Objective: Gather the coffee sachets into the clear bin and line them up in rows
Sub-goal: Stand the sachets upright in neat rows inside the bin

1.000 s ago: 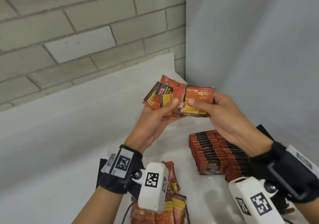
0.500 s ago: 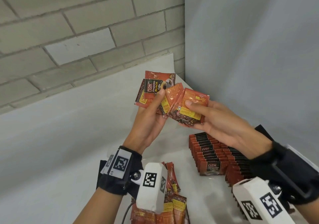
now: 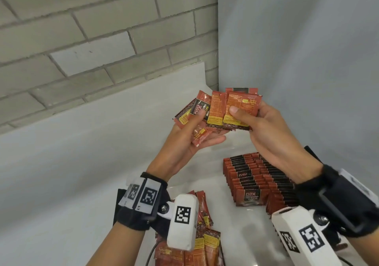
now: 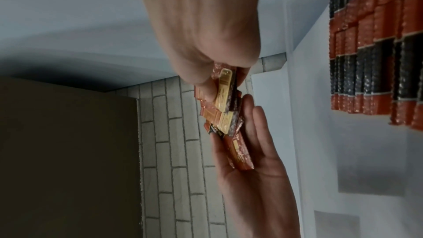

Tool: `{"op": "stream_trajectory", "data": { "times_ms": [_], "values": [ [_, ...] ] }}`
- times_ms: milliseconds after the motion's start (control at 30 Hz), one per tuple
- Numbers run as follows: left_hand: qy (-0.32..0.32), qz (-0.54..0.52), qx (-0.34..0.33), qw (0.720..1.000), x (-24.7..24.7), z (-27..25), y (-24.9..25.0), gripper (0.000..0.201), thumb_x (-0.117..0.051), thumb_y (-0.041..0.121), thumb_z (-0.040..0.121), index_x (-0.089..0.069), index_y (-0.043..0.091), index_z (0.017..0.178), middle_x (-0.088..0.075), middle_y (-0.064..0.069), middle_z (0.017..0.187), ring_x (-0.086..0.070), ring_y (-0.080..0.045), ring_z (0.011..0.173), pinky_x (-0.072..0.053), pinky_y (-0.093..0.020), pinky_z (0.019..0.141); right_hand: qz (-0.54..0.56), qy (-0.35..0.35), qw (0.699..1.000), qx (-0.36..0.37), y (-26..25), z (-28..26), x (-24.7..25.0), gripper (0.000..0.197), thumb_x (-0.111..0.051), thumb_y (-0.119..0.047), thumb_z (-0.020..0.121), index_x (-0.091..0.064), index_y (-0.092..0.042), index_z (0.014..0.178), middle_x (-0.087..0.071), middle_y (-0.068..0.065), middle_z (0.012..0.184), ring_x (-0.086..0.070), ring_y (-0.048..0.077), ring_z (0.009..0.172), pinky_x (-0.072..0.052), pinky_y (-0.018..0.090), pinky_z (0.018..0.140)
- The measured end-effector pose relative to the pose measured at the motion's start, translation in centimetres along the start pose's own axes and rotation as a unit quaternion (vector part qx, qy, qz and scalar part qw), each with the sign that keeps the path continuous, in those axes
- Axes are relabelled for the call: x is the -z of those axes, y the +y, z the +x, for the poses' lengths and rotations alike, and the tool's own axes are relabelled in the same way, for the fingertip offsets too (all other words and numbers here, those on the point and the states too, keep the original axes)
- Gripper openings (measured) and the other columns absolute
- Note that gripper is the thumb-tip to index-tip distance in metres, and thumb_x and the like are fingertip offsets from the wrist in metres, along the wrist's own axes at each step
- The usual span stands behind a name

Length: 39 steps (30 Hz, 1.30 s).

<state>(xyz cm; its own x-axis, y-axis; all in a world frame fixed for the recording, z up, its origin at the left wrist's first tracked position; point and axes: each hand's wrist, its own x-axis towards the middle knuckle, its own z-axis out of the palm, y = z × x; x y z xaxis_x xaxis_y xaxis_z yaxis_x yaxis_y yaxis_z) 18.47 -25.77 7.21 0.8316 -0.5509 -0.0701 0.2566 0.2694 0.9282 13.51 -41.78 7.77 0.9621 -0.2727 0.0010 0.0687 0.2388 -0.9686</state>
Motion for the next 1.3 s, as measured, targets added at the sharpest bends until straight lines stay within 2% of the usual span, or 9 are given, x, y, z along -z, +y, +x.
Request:
{"op": "stream_trajectory", "data": {
  "times_ms": [233,333,567,733,900,967,1133,1200,1300],
  "values": [
    [0.0,0.068,-0.004,0.998,0.0,0.0,-0.3,0.024,-0.047,0.023,0.098,-0.06,0.019,0.118,-0.071,-0.009,0.112,-0.067,-0.025,0.106,-0.057,-0.039,0.087,-0.096,-0.001,0.994,0.042,0.0,-0.1,0.1,0.029,-0.068,-0.013,0.086,-0.062,-0.019,0.114,-0.073,-0.007,0.1,-0.068,0.003,0.092,-0.051,0.011,0.074],
    [0.005,0.107,-0.008,0.994,0.1,0.1,-0.4,0.021,-0.048,0.028,0.097,-0.063,0.023,0.112,-0.072,-0.003,0.108,-0.068,-0.022,0.103,-0.056,-0.036,0.088,-0.124,-0.018,0.991,0.044,0.1,-0.1,0.0,0.029,-0.068,-0.015,0.086,-0.061,-0.023,0.112,-0.072,-0.008,0.1,-0.068,0.001,0.092,-0.052,0.012,0.077],
    [0.009,0.142,-0.004,0.99,0.3,0.1,-0.7,0.033,-0.044,0.046,0.094,-0.065,0.03,0.114,-0.07,-0.002,0.116,-0.064,-0.018,0.111,-0.042,-0.041,0.106,-0.119,-0.017,0.992,0.026,0.3,0.0,0.0,0.034,-0.068,-0.016,0.087,-0.058,-0.019,0.119,-0.071,-0.006,0.105,-0.067,0.003,0.094,-0.052,0.012,0.075],
    [0.065,0.003,-0.062,0.996,0.4,0.8,-0.3,0.03,-0.043,0.015,0.1,-0.054,0.014,0.128,-0.064,-0.008,0.118,-0.064,-0.018,0.105,-0.052,-0.035,0.095,-0.077,0.001,0.997,-0.015,0.2,0.2,0.4,0.03,-0.066,-0.016,0.088,-0.06,-0.019,0.117,-0.072,-0.005,0.106,-0.067,0.006,0.098,-0.05,0.017,0.083],
    [0.085,0.001,-0.115,0.99,1.2,0.8,-0.3,0.021,-0.052,-0.003,0.092,-0.051,0.016,0.101,-0.067,-0.007,0.091,-0.066,-0.02,0.088,-0.055,-0.033,0.072,-0.036,-0.011,0.998,-0.052,0.4,0.1,0.2,0.03,-0.066,-0.014,0.087,-0.063,-0.013,0.117,-0.073,0.0,0.109,-0.067,0.013,0.103,-0.046,0.028,0.099],
    [0.087,-0.013,-0.114,0.99,1.1,0.8,-0.3,0.02,-0.055,-0.003,0.091,-0.048,0.016,0.091,-0.065,-0.008,0.092,-0.065,-0.018,0.083,-0.051,-0.03,0.065,-0.02,-0.016,0.998,-0.063,0.6,0.0,0.0,0.029,-0.066,-0.016,0.087,-0.064,-0.013,0.116,-0.073,0.0,0.109,-0.067,0.013,0.105,-0.045,0.03,0.102],
    [0.037,-0.062,-0.095,0.993,0.7,0.7,-0.5,0.022,-0.064,0.016,0.082,-0.043,0.013,0.074,-0.059,-0.01,0.088,-0.057,-0.021,0.087,-0.047,-0.031,0.069,0.017,-0.053,0.995,-0.085,0.8,-0.3,-0.5,0.028,-0.062,-0.014,0.09,-0.063,-0.013,0.118,-0.073,0.0,0.11,-0.067,0.013,0.105,-0.049,0.025,0.094],
    [0.014,-0.085,-0.076,0.993,0.7,0.5,-0.5,0.027,-0.068,0.022,0.076,-0.047,0.005,0.082,-0.06,-0.012,0.095,-0.057,-0.024,0.092,-0.049,-0.035,0.073,0.019,-0.077,0.993,-0.083,0.7,-0.5,-0.6,0.029,-0.061,-0.015,0.091,-0.062,-0.014,0.119,-0.072,0.0,0.111,-0.067,0.012,0.106,-0.051,0.022,0.089],
    [-0.009,-0.114,-0.035,0.993,0.3,0.1,-0.4,0.058,-0.067,0.013,0.073,-0.045,-0.006,0.123,-0.058,-0.024,0.117,-0.059,-0.034,0.105,-0.053,-0.04,0.084,-0.021,-0.119,0.991,-0.058,0.8,-0.8,-0.8,0.035,-0.062,-0.02,0.09,-0.06,-0.015,0.124,-0.07,0.0,0.118,-0.063,0.012,0.112,-0.047,0.028,0.099]
  ]
}}
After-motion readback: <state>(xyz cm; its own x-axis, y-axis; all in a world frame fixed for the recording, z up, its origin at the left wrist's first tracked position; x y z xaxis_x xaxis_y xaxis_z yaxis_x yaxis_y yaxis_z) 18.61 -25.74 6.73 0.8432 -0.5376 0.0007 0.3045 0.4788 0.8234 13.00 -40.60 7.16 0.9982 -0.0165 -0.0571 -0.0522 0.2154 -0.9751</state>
